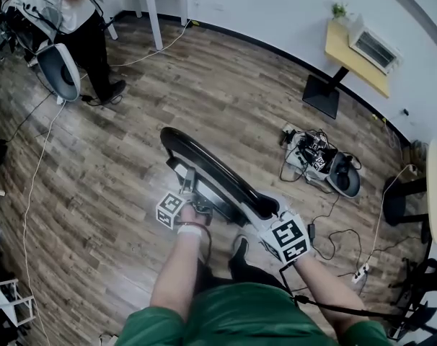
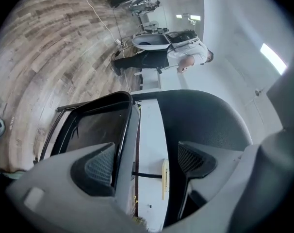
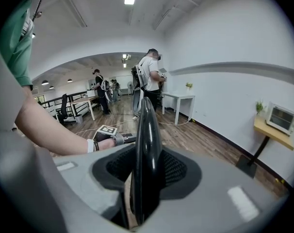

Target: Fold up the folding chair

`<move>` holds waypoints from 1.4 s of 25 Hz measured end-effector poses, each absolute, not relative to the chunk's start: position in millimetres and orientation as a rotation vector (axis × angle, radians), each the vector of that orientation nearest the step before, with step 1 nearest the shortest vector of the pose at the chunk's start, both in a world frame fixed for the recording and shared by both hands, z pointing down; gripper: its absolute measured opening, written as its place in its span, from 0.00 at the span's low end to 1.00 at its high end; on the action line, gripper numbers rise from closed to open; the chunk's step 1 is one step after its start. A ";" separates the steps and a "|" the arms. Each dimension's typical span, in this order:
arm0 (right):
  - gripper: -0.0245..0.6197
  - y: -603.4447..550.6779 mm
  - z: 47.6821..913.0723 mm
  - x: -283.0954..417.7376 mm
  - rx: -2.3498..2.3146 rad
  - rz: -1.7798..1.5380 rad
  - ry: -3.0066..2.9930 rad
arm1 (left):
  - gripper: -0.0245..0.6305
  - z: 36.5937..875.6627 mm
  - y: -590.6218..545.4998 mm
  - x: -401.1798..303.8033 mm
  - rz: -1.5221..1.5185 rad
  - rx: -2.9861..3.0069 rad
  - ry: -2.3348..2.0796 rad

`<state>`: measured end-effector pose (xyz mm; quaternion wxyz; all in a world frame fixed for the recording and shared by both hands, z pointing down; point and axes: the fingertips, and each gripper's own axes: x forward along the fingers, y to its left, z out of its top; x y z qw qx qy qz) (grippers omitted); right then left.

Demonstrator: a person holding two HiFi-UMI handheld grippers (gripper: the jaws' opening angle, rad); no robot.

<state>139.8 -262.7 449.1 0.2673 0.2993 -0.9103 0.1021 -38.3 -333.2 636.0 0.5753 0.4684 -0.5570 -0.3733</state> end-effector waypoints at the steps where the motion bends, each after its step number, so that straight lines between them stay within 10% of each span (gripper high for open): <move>1: 0.27 -263.5 449.5 141.0 0.811 0.266 -2.454 | 0.67 636.2 -333.4 -34.9 -0.840 1.125 -1.302; 14: 0.27 -274.6 451.1 147.0 0.891 0.252 -2.424 | 0.65 619.1 -262.4 -64.0 -0.542 1.389 -1.257; 23: 0.27 -272.0 452.7 147.6 0.897 0.235 -2.424 | 0.12 539.5 -217.2 -31.3 -0.053 1.896 -1.302; 35: 0.27 -257.8 451.4 139.3 0.891 0.202 -2.410 | 0.08 458.7 -201.4 -10.0 -0.026 2.114 -1.372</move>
